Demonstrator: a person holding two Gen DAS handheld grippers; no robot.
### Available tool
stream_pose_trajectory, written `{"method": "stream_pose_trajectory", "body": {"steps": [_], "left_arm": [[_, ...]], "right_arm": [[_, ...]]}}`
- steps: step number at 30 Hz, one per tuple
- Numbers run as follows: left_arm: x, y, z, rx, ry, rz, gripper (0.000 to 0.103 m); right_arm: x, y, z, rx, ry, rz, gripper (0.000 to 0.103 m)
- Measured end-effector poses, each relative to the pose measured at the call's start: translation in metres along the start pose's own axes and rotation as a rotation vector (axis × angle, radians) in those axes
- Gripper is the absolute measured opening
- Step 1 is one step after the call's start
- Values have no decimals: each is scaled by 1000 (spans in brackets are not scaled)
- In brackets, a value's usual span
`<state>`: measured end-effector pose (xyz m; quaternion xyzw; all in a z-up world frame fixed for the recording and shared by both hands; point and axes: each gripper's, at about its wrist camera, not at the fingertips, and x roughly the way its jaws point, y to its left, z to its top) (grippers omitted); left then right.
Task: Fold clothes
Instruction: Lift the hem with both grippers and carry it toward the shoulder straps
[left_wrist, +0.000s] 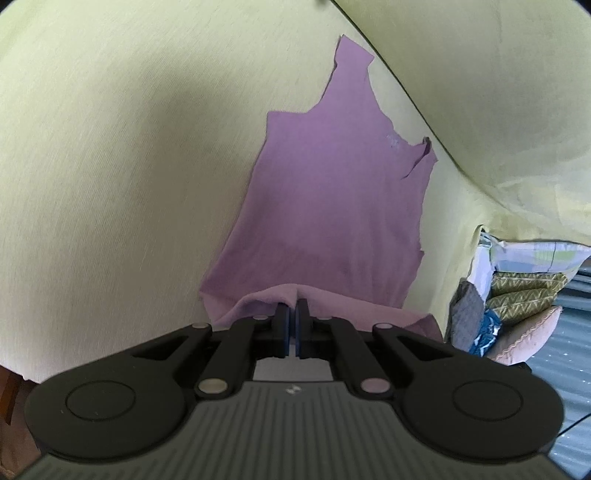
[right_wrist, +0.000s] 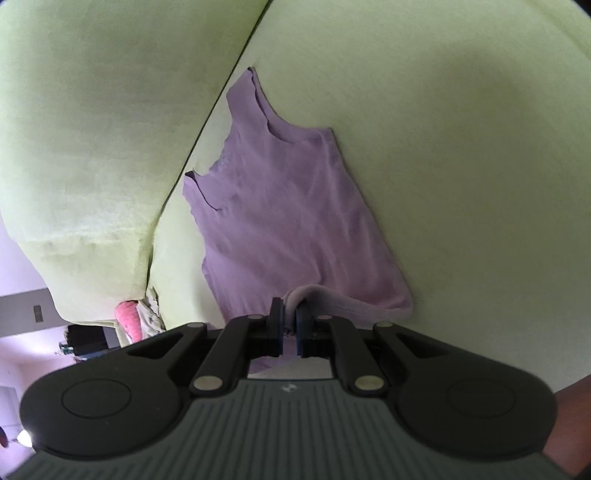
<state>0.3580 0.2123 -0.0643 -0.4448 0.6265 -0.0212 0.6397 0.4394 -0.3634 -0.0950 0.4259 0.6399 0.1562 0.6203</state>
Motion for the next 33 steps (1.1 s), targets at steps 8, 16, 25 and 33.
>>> {"method": "stream_pose_trajectory", "body": {"steps": [8,16,25,33], "left_arm": [[1,-11,47,14,50,-21,0],[8,-26,87,30,80,-34,0],[8,-29,102,23,57,-36,0],[-1,-26,89,-27,-2,-14,0]], "right_arm": [[5,15,25,53,30,-40,5],[16,45,55,42,49,-106,5],[24,55,68,33,80,-114,5],[31,53,86,3,148,-87,5]]}}
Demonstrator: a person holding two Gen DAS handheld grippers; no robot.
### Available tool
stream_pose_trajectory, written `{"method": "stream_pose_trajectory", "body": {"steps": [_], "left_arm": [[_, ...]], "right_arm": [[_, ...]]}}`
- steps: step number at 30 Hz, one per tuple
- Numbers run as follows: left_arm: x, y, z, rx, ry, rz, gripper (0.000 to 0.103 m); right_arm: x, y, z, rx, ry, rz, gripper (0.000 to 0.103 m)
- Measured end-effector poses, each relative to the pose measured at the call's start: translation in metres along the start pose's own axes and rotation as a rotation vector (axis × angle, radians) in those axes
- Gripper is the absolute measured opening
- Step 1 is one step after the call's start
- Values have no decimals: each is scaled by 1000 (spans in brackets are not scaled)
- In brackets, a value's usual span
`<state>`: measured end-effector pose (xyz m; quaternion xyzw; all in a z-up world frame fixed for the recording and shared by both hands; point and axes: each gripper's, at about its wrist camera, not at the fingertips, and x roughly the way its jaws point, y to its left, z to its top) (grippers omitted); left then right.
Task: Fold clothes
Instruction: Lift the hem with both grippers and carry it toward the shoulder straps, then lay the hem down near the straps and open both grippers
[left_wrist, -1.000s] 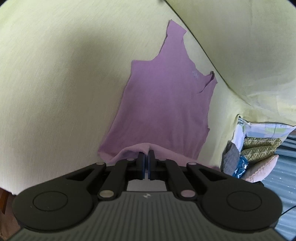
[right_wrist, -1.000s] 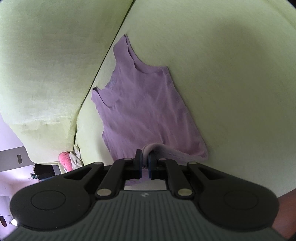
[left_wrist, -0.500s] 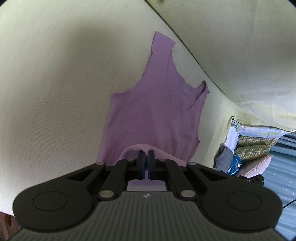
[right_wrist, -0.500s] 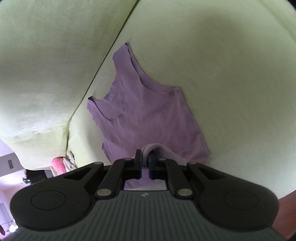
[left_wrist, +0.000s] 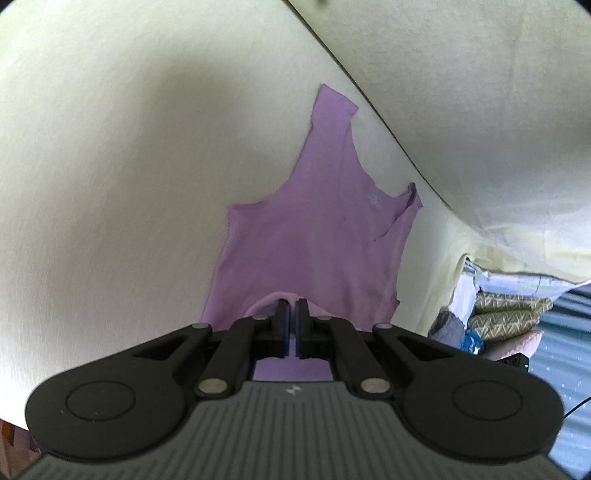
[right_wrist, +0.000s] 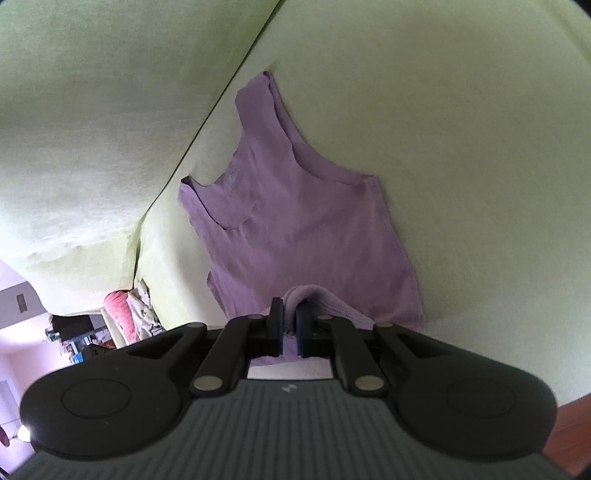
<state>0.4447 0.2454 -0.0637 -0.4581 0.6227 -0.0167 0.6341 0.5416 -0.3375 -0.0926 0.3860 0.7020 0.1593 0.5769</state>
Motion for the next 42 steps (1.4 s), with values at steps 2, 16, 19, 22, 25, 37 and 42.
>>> {"method": "stream_pose_trajectory", "body": {"steps": [2,16,19,22,25,37,42], "left_arm": [[-1,-4,2,-7,-25,3,0],[9,-40,69,-4,-101,7,0],[12,-44,89,4,-106,12,0],[16,-47,101,5,-107,16,0],[23,-48,113,9,-96,28,0],[51,-39,138,-15,-125,27,0],[54,-41,150,-18,-138,16,0]], "right_arm": [[0,3,9,-5,10,14,5],[3,37,82,2,-1,37,5],[8,42,96,8,-11,45,5],[15,48,109,8,-21,41,5],[23,50,120,12,-28,23,5],[44,46,143,41,-91,14,6],[45,48,155,47,-103,18,6]]}}
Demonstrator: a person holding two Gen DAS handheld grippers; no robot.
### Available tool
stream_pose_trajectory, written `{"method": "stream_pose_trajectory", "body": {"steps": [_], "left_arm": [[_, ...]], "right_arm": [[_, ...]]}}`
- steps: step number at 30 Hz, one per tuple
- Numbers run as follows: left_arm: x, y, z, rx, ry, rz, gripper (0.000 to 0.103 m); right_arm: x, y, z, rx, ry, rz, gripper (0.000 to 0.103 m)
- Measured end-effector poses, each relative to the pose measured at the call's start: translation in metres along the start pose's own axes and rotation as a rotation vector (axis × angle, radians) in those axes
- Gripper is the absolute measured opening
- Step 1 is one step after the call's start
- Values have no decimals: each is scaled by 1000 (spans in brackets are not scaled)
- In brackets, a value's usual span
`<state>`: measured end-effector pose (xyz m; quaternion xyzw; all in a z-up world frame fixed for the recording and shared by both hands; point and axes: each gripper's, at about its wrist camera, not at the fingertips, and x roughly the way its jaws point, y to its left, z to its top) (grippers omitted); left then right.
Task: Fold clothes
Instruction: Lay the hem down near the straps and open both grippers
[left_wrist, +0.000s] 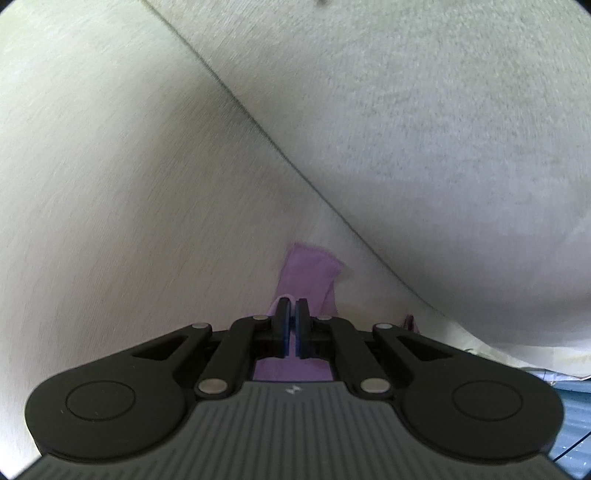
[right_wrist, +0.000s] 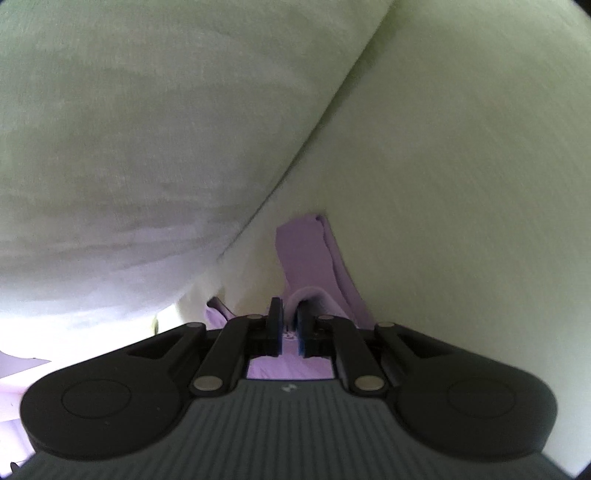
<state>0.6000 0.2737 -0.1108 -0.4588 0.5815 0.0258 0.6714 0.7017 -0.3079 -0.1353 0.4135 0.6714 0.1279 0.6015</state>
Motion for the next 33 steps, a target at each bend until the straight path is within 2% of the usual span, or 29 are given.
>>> {"method": "stream_pose_trajectory", "body": {"steps": [8,24,33], "left_arm": [[16,2,15,-8,-30,21,0],[42,15,20,9,-83,21,0],[56,13,21,34,-120,9,0]], "right_arm": [[17,-3,10,-2,-20,-9,6],[39,-15,19,2,-92,29,9],[46,-17,22,-17,-165,36,10]]}}
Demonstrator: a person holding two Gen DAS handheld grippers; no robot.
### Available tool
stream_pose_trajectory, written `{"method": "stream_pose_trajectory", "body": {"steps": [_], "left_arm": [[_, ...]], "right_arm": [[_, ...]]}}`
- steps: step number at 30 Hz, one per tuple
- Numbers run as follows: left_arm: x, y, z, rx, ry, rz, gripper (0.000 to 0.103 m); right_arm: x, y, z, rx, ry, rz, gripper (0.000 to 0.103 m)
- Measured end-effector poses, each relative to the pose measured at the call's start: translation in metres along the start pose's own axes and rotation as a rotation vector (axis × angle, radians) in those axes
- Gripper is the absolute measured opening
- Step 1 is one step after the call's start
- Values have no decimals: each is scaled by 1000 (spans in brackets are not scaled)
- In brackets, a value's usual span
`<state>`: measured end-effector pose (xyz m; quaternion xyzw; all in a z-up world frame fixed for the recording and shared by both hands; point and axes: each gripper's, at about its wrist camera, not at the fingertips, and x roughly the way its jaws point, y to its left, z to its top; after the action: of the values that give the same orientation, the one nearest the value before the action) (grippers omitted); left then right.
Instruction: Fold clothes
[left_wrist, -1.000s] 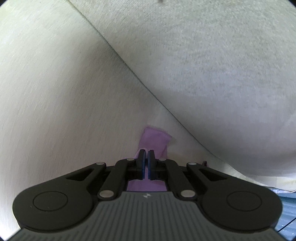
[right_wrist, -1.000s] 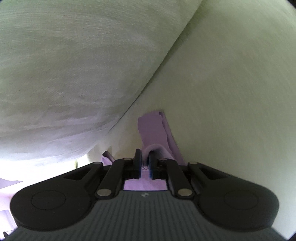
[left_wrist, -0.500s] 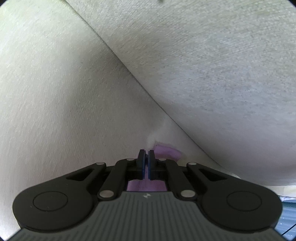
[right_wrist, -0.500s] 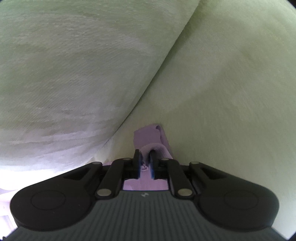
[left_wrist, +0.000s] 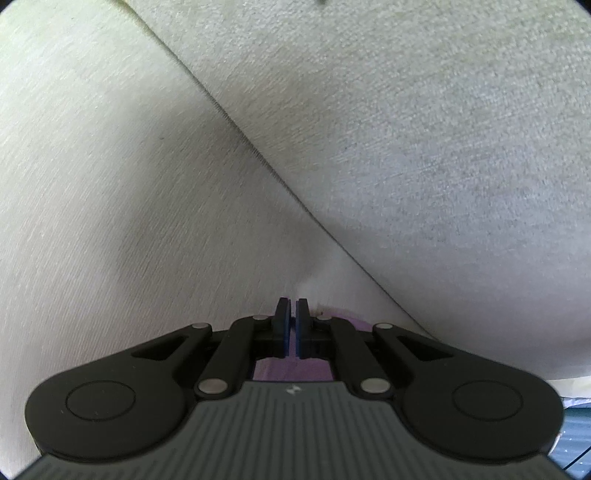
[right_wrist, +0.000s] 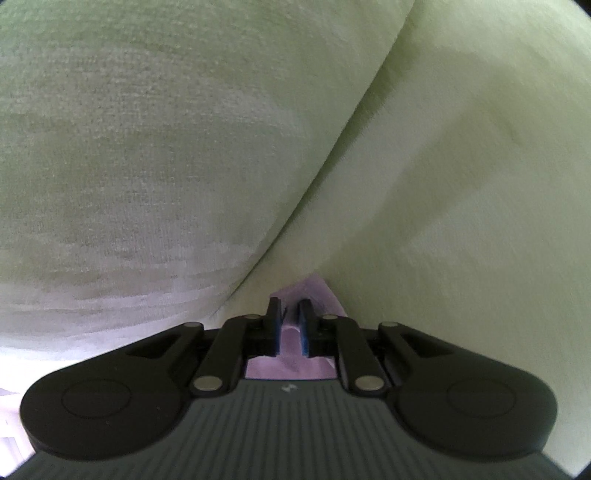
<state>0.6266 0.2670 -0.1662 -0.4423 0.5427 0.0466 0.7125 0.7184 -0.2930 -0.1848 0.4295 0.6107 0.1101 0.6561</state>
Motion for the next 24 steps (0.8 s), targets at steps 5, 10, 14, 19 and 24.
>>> {"method": "stream_pose_trajectory", "body": {"steps": [5,10,14,19,24], "left_arm": [[0,-10,-3,90,-51,55,23],[-9,-16,-14,174,-73,108,39],[-15,-18,-34,227,-49,121,43],[-19,-5,-62,257,-2,118,43],[-12,5,-87,280,69,69,43]], "right_arm": [[-3,-1,-1,-31,-74,-5,37],[-10,7,-17,-138,-53,-25,37],[-17,11,-40,-232,-55,-59,37],[-20,5,-80,-326,-46,-110,37],[-18,-20,-98,-329,-46,-138,37]]}}
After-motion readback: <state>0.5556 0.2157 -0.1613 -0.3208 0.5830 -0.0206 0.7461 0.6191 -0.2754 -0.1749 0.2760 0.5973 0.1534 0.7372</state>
